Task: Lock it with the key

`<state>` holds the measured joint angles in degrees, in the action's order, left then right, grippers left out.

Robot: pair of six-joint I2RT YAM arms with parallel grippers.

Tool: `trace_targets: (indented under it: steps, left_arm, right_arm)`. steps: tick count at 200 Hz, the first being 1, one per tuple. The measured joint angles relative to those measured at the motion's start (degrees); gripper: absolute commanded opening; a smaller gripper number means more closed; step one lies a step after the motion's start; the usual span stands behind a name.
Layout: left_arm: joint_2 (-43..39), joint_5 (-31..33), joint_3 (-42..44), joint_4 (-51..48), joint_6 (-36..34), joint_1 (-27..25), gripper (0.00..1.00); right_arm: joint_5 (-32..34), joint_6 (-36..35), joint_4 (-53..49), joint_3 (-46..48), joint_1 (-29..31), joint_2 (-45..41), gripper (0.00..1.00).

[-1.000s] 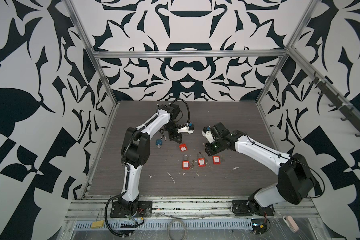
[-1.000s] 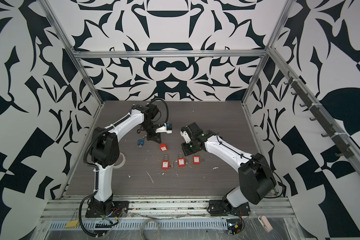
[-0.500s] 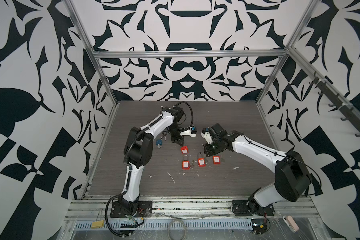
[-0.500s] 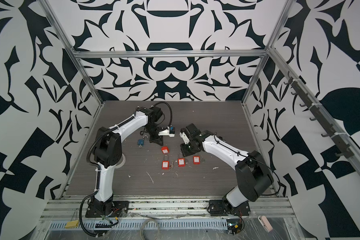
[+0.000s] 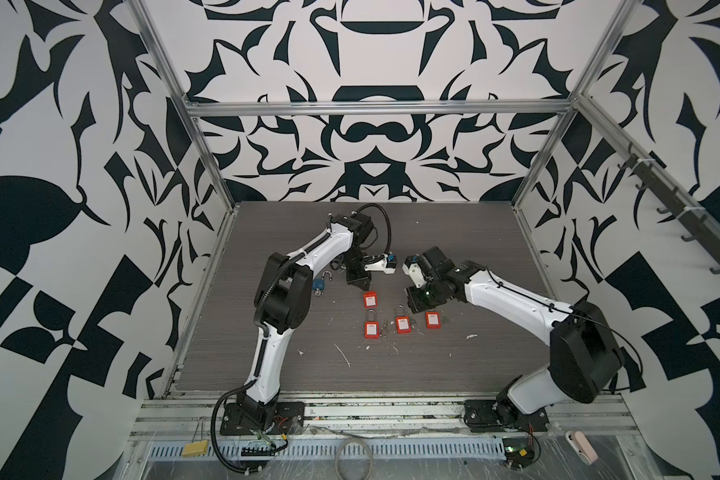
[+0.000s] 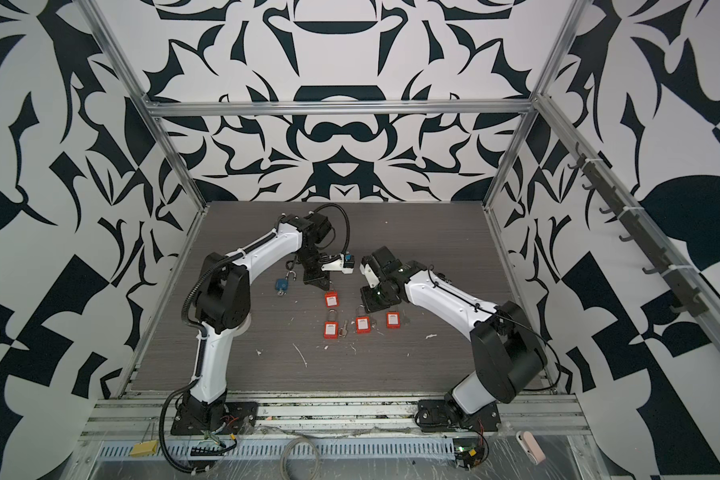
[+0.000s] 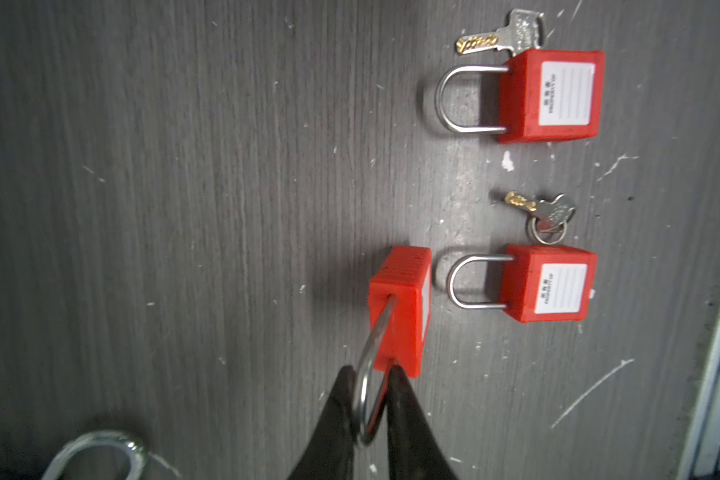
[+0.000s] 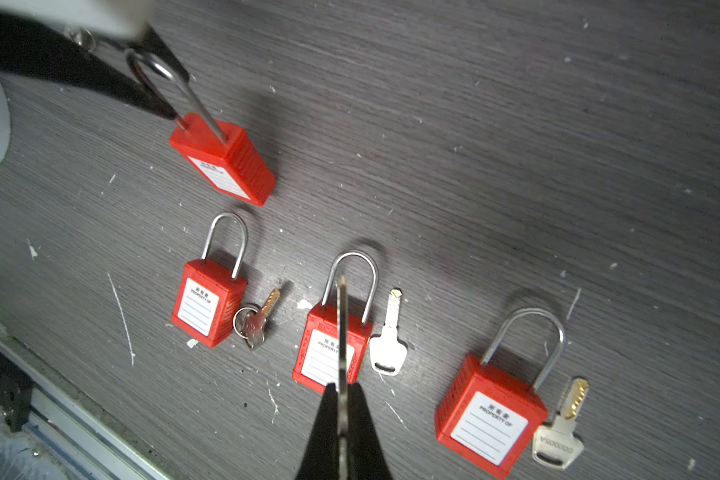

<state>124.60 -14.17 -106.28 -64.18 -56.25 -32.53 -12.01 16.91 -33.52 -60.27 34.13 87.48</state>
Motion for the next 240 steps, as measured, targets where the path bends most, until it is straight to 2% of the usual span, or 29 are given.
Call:
trace_targets:
  steps: [96,154,180,240]
  left_arm:
    - [1.42,2.60,-0.33,7.28,3.10,0.07,0.29]
    - [0.44,0.42,-1.57,12.90,12.00,2.82,0.33]
    - [-6.54,-1.60,6.05,21.31,19.82,7.13,0.38]
    - [-31.45,-7.19,29.16,36.76,36.81,19.67,0.49]
  right_arm:
    - [-1.73,3.63,0.50,-0.42,0.00,1.53,0.00]
    - [-3.61,9.92,-1.38,-6.78,0.00,5.22,0.00]
    - [-5.31,13.79,-1.36,-9.25,0.07,7.91,0.00]
    - [-8.41,18.80,-0.94,-15.80,0.48,19.61,0.00]
